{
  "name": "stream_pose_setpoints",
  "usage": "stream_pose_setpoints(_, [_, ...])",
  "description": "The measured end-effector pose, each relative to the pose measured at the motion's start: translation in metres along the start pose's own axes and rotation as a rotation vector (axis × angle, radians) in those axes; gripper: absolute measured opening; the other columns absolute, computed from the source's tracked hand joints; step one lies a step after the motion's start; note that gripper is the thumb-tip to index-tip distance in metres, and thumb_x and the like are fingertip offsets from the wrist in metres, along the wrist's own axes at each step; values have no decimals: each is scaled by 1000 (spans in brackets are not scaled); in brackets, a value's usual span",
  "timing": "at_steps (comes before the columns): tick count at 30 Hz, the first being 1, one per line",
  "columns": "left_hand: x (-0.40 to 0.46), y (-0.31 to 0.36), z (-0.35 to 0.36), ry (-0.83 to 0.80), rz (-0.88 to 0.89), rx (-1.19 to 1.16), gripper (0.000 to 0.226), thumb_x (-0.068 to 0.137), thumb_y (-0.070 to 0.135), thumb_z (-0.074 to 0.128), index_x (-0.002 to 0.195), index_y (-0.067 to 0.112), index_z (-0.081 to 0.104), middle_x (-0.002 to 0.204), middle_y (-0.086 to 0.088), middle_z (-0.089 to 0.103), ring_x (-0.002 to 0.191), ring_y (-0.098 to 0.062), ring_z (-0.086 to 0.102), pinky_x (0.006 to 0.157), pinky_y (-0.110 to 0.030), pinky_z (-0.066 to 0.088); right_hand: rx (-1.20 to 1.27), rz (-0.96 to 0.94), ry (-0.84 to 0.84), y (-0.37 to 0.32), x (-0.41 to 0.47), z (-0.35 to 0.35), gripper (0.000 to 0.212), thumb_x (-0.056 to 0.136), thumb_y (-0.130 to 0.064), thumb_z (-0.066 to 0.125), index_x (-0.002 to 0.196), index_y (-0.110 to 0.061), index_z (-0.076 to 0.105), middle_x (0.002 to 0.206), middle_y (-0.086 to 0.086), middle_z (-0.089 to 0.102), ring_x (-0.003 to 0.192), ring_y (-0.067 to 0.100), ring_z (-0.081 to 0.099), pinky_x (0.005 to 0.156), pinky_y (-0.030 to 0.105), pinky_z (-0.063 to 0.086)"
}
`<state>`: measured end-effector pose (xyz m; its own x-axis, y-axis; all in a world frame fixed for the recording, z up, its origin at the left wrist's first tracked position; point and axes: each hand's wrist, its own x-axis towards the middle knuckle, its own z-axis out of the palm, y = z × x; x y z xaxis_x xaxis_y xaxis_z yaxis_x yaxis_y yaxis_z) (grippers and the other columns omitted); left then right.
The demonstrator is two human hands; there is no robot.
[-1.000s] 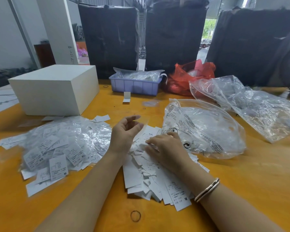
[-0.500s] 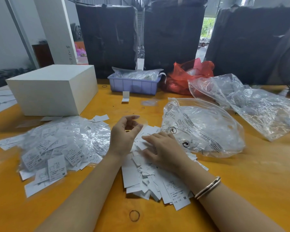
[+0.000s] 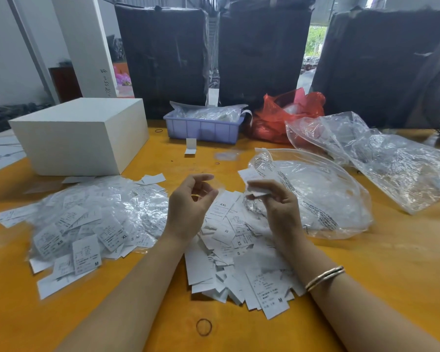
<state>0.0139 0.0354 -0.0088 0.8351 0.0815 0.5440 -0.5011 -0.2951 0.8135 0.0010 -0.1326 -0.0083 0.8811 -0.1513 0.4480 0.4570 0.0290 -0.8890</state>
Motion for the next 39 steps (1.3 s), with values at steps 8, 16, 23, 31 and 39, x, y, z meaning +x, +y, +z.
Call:
stream_pose_setpoints(8, [-2, 3, 1, -42, 163, 184, 27, 81, 1, 69, 106, 8, 62, 77, 9, 60, 75, 0, 57, 70, -4, 40, -83, -54, -61, 3, -1, 3, 22, 89, 0, 56, 96, -19, 64, 92, 5, 65, 78, 13, 69, 68, 19, 51])
stream_pose_setpoints(16, [-2, 3, -1, -24, 200, 217, 27, 81, 0, 70, 106, 6, 63, 79, 8, 60, 77, 2, 57, 71, -3, 41, -88, -74, 55, 0, -2, 1, 18, 86, 2, 61, 87, -17, 63, 72, -4, 65, 55, 6, 59, 56, 16, 47])
stream_pose_setpoints(23, [-1, 4, -1, -13, 228, 245, 27, 80, -1, 70, 105, 5, 64, 79, 5, 61, 76, 1, 57, 71, -2, 41, -142, -56, 11, -1, -2, -1, 27, 86, 8, 54, 85, -16, 66, 75, 4, 65, 50, 7, 54, 51, 18, 47])
stream_pose_setpoints(31, [-1, 4, -3, -14, 231, 251, 27, 80, 0, 70, 106, 5, 63, 80, 5, 61, 78, 3, 56, 72, -2, 41, -195, -60, -2, 0, -3, 0, 25, 85, 9, 55, 85, -14, 66, 68, 0, 62, 47, 3, 52, 47, 15, 44])
stream_pose_setpoints(39, [-1, 3, -3, -22, 248, 257, 27, 80, 0, 70, 106, 4, 63, 81, 3, 63, 76, -2, 57, 72, -2, 41, -236, -88, 7, 2, -3, -1, 23, 85, 7, 57, 86, -15, 65, 66, -3, 61, 47, 3, 52, 47, 14, 44])
